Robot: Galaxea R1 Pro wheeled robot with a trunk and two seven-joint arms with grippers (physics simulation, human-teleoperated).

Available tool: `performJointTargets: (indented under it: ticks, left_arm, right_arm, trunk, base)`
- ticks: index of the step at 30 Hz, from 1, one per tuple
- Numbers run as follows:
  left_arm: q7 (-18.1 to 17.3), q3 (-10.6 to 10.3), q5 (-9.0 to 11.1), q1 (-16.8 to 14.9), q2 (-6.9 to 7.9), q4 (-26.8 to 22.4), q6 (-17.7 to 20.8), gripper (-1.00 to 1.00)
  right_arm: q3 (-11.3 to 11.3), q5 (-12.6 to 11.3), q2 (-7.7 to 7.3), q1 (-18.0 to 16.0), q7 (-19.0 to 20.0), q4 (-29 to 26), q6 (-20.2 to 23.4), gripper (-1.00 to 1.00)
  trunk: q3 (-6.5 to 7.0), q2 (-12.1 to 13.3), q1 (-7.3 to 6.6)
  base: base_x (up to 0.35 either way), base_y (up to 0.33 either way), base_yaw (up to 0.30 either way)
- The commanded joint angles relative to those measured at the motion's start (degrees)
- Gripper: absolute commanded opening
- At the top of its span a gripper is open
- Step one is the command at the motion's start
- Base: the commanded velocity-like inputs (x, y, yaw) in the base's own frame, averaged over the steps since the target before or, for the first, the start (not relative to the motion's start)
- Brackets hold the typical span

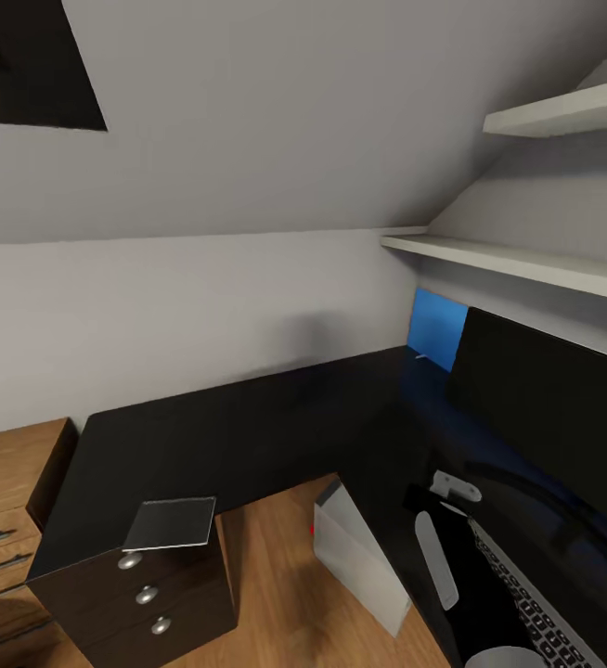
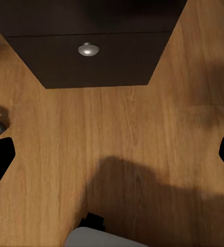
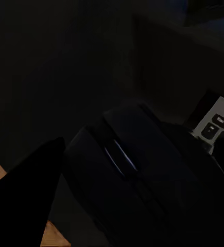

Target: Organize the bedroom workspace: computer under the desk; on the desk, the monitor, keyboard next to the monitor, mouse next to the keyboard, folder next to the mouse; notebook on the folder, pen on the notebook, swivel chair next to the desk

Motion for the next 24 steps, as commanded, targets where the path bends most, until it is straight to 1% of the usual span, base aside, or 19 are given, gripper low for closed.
performJointTargets:
  ticks: [1, 3, 6, 12, 15, 20, 22, 24]
  left_arm:
    - [0.5, -0.2, 0.4, 0.0, 0.08, -0.2, 0.2, 1.0]
    - [0.5, -0.2, 0.4, 0.0, 0.08, -0.2, 0.2, 1.0]
    - [0.5, -0.2, 0.4, 0.0, 0.08, -0.1, 0.2, 1.0]
    - [0.5, -0.2, 0.5, 0.0, 0.08, 0.1, 0.2, 1.0]
    - [0.6, -0.2, 0.5, 0.0, 0.08, 0.1, 0.2, 1.0]
    - [0.6, -0.1, 0.6, 0.0, 0.05, 0.1, 0.2, 1.0]
    - [0.6, -0.2, 0.6, 0.0, 0.0, 0.0, 0.2, 1.0]
    - [0.5, -0.2, 0.6, 0.0, 0.0, 0.0, 0.2, 1.0]
  right_arm:
    - [3.0, -0.5, -0.07, 0.0, -0.3, 0.0, -1.0, -1.0]
    - [3.2, -0.5, -0.08, 0.0, -0.3, 0.0, -1.2, -1.0]
    - [3.9, -0.3, -0.11, 0.0, -0.3, 0.0, -1.4, -1.0]
    - [6.5, -0.1, -0.16, 0.0, -0.5, 1.0, -1.5, -1.0]
    - [6.8, -0.1, -0.17, 0.0, -0.5, 2.0, -1.5, -1.0]
    - [6.7, -0.1, -0.29, -0.1, -0.5, 4.5, -1.5, -1.0]
    - [6.5, -0.2, -0.47, -0.3, -0.4, 7.8, -2.5, -1.0]
    - [6.5, -0.3, -0.98, -0.7, -0.4, 10.3, -4.5, -1.0]
  trunk:
    - [-0.07, -0.1, 0.01]
    - [-0.07, -0.1, 0.01]
    - [-0.07, -0.1, 0.01]
    - [-0.07, -0.1, 0.01]
    - [-0.07, -0.1, 0.01]
    - [-0.07, -0.1, 0.01]
    - [-0.07, -0.1, 0.01]
    - [-0.07, -0.1, 0.01]
  base:
    - [0.0, 0.0, -0.003]
    - [0.034, 0.0, -0.002]
    - [0.24, 0.0, 0.0]
    - [0.309, 0.0, 0.0]
    - [0.218, 0.0, 0.0]
    - [0.038, 0.0, 0.0]
    - [0.005, 0.0, 0.0]
    - [0.002, 0.0, 0.0]
